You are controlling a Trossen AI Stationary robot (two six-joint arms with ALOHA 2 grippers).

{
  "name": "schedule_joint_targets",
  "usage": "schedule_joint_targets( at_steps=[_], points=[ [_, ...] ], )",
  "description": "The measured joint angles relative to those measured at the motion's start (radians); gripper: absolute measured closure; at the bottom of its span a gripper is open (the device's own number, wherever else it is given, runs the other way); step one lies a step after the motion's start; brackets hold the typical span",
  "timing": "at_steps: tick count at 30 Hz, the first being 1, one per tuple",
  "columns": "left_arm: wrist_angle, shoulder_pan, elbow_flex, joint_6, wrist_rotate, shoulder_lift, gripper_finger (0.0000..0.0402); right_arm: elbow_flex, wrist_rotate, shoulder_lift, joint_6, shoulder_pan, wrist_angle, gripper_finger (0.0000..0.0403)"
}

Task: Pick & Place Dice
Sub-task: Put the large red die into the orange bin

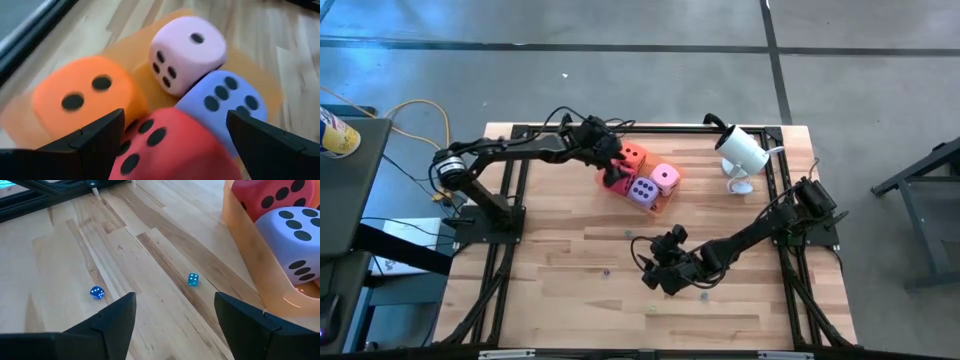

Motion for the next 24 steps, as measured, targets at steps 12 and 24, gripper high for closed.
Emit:
schedule_joint_targets(
  at_steps=[12,24],
  points=[
    [-0.168,-0.055,0.003,0.163,-0.324,-0.096,0.0061,0.001,-0.007,0.0,0.0,0.0,-0.002,0.0145],
    [-0.174,-0.07,0.001,0.186,-0.329,-0.037,0.0061,0.001,-0.008,-0.001,0.027,0.0,0.001,0.0145]
  ],
)
